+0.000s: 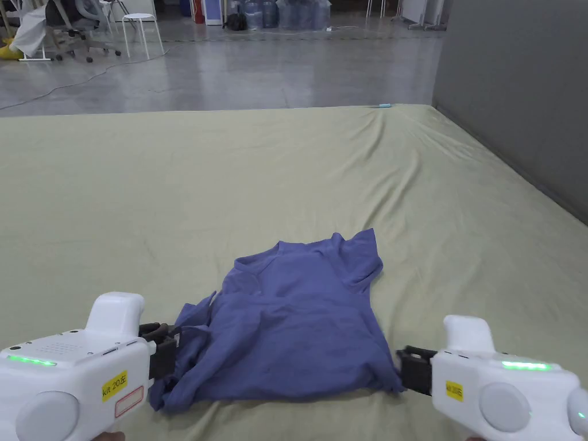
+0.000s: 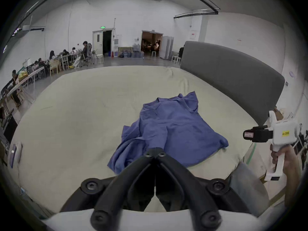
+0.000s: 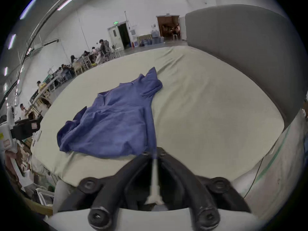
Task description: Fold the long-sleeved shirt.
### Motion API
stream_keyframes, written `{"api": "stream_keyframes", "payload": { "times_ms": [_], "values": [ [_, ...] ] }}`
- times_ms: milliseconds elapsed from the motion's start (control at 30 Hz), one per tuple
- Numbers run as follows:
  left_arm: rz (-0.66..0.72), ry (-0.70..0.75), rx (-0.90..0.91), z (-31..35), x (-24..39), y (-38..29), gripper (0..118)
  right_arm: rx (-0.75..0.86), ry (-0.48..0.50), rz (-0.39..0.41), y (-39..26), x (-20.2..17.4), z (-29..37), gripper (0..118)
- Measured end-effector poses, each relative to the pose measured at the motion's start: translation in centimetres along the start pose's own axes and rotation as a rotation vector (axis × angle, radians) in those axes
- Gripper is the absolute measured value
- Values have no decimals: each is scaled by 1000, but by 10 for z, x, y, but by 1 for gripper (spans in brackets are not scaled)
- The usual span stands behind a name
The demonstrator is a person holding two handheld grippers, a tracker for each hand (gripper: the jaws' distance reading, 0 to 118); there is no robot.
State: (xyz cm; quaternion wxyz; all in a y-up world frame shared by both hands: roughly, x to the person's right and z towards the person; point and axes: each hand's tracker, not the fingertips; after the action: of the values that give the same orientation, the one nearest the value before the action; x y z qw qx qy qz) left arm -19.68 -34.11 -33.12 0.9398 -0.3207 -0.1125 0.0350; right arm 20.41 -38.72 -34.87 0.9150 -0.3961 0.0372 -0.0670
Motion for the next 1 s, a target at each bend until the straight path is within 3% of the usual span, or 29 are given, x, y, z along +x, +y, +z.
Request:
{"api": "stream_keyframes", "payload": {
  "times_ms": [33, 100, 133, 233, 367, 400, 467, 500, 567, 600, 800, 1000],
  "values": [
    [5, -6, -5, -3, 0, 1, 0, -33, 3, 11, 4, -3, -10, 16],
    [11, -9, -10, -7, -3, 6, 0, -45, 1, 29, 10, -12, -33, 79],
    [6, -5, -10, -9, -2, 7, 0, -61, -14, 39, 11, -16, -42, 91],
    [-6, -4, -21, -26, -3, 23, 0, -126, -15, 61, 11, -25, -72, 83],
    [-25, -26, -44, -71, 3, 56, 0, -215, -27, 111, 0, -31, -103, 63],
    [-33, -21, -46, -86, 8, 66, 0, -205, -32, 116, -4, -33, -103, 55],
    [-82, -26, -39, -120, 17, 88, 0, -133, -29, 122, -12, -33, -96, 13],
    [-93, -37, -47, -145, 20, 100, 4, -142, -31, 137, -14, -33, -95, 8],
    [-102, -31, -94, -195, 29, 122, 94, -137, -27, 137, -13, -31, -94, 5],
    [-114, -20, -102, -223, 35, 130, 118, -139, -22, 136, -11, -31, -96, 4],
    [-212, 21, -257, -364, 64, 150, 117, -144, -11, 137, -13, -28, -99, 4],
    [-204, 34, -430, -427, 75, 126, 116, -146, 12, 115, -12, -23, -101, 4]
  ]
}}
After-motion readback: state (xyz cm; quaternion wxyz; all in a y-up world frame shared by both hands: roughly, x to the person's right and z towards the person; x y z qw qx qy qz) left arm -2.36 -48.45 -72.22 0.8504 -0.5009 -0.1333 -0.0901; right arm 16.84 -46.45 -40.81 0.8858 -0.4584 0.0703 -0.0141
